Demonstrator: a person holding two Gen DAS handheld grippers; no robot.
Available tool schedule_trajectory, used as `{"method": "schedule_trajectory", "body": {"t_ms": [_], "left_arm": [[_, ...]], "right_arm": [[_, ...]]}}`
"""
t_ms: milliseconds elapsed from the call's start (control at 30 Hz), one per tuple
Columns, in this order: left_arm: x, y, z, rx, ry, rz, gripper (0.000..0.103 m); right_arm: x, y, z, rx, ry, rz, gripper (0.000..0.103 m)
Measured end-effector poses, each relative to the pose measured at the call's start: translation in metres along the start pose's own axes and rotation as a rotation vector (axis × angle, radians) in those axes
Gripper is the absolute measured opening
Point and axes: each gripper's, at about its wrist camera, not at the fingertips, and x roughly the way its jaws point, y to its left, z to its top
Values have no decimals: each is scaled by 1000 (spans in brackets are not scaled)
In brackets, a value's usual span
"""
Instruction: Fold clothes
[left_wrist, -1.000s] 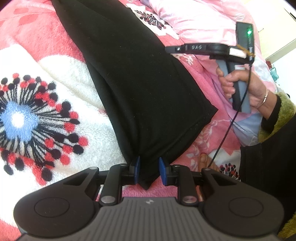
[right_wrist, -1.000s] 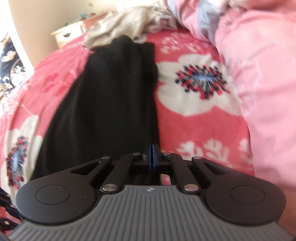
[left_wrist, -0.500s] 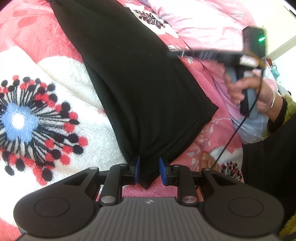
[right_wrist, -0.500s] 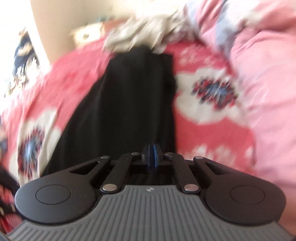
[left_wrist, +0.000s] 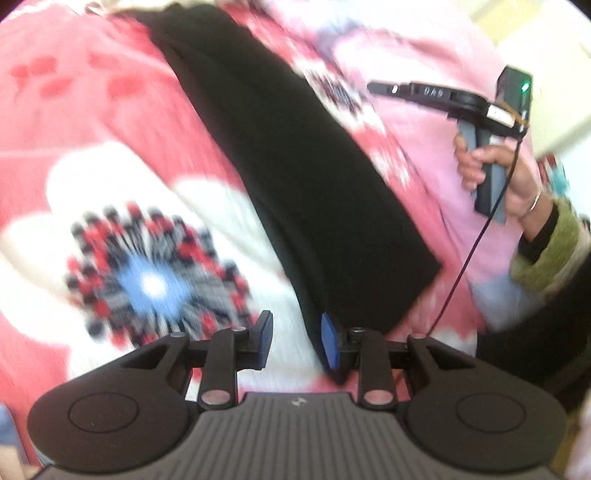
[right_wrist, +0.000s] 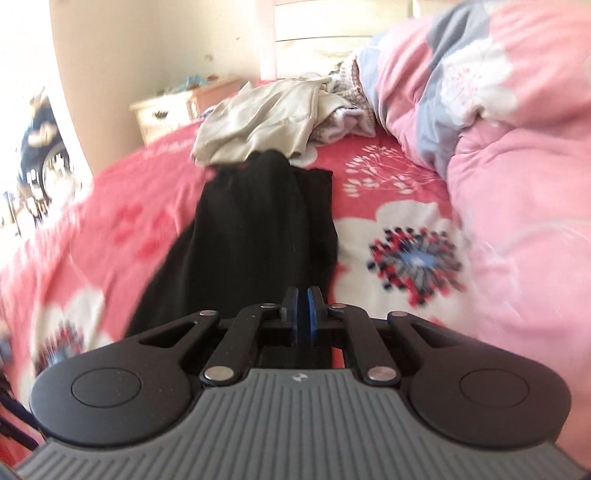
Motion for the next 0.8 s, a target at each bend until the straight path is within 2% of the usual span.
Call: {"method": "schedule_trajectory", "body": {"t_ms": [100,267,333,500,600,800], "left_arm": [[13,-2,15,-9,-42,-34,29],[52,-6,26,20,-2,-12,28],[58,-3,25,21,22,-4,28],[60,4,23,-3,24,-20,28],[58,7,22,-20,26,-31,28],[60,9,23,-32,33,-46,28]], "right_arm": [[37,-14,24,92,25,26,5],[103,-36,49,234,66,41,7],[122,-34,55,211,65,35,7],[161,-23,60,91,91,18,7],[160,-7,56,10,76,62,7],[164,15,52,-157,48,71,7]]}}
